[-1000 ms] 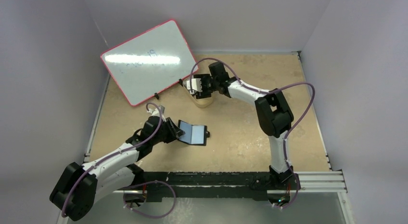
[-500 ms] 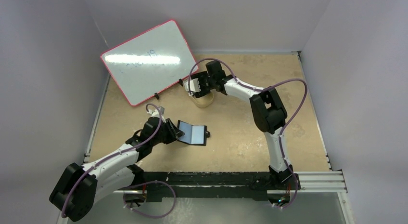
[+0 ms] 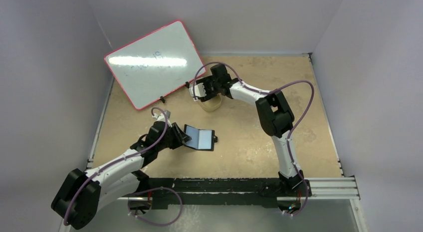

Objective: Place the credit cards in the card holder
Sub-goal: Pick up the credit card from the storage box.

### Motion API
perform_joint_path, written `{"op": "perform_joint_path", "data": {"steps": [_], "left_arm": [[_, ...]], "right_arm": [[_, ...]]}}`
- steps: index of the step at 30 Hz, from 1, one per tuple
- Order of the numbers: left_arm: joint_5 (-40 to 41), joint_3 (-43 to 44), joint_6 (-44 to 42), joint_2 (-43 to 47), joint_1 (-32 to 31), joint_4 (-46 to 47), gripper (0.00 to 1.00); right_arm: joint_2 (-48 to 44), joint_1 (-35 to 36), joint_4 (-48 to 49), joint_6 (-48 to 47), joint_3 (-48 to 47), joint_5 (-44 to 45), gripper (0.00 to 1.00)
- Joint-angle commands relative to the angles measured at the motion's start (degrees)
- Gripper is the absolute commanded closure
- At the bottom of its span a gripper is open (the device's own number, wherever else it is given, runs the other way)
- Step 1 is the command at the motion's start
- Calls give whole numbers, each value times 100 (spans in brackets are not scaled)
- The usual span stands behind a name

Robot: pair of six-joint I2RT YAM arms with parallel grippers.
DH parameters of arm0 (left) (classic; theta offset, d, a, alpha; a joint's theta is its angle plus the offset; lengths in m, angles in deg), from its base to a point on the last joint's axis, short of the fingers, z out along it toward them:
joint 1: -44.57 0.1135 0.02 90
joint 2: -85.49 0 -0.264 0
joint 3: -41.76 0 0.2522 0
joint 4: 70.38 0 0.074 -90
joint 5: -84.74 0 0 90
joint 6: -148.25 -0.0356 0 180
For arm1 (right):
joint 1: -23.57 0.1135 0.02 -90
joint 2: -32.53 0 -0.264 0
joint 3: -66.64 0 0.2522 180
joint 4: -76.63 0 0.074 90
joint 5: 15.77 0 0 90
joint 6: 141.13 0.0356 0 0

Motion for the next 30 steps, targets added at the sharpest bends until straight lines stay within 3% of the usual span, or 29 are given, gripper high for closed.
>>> {"op": "perform_joint_path", "data": {"steps": [1,10,30], "left_arm": [[-16,-43,-20,31,-29,282,71],[-49,-76,-5,55,-33,307,71],[-72,-144,41,56,-33,414,71]], "right_arm": [[-64,25,235,-173,-284,124,42],[-262,25,577,185,-212,97,55],[-258,17,289,205,-331,-123,69]]}}
